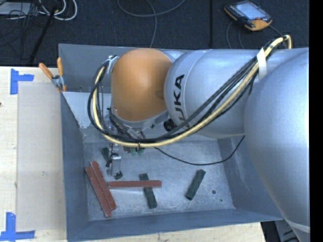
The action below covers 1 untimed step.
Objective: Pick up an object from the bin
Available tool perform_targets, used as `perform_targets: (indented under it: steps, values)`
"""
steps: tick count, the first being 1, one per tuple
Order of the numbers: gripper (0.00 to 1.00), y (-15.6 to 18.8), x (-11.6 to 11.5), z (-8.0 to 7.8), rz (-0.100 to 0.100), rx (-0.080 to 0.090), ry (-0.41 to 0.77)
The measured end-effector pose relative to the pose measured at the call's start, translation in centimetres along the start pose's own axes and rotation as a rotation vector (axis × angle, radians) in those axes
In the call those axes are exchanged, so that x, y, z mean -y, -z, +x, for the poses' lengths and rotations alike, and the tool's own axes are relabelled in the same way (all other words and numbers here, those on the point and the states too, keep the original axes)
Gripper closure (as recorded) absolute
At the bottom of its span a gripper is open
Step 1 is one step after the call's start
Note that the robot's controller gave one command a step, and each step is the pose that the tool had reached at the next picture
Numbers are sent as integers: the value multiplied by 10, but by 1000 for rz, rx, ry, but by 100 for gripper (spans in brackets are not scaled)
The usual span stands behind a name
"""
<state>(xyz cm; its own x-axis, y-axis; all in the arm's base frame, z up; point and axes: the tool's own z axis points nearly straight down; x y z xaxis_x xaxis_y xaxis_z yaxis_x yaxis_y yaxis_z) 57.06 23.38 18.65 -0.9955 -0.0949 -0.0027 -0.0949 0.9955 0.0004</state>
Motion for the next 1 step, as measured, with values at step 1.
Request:
perform_targets:
  steps: [1]
  values:
    - [0, -64, 11, 0, -1, 1, 17]
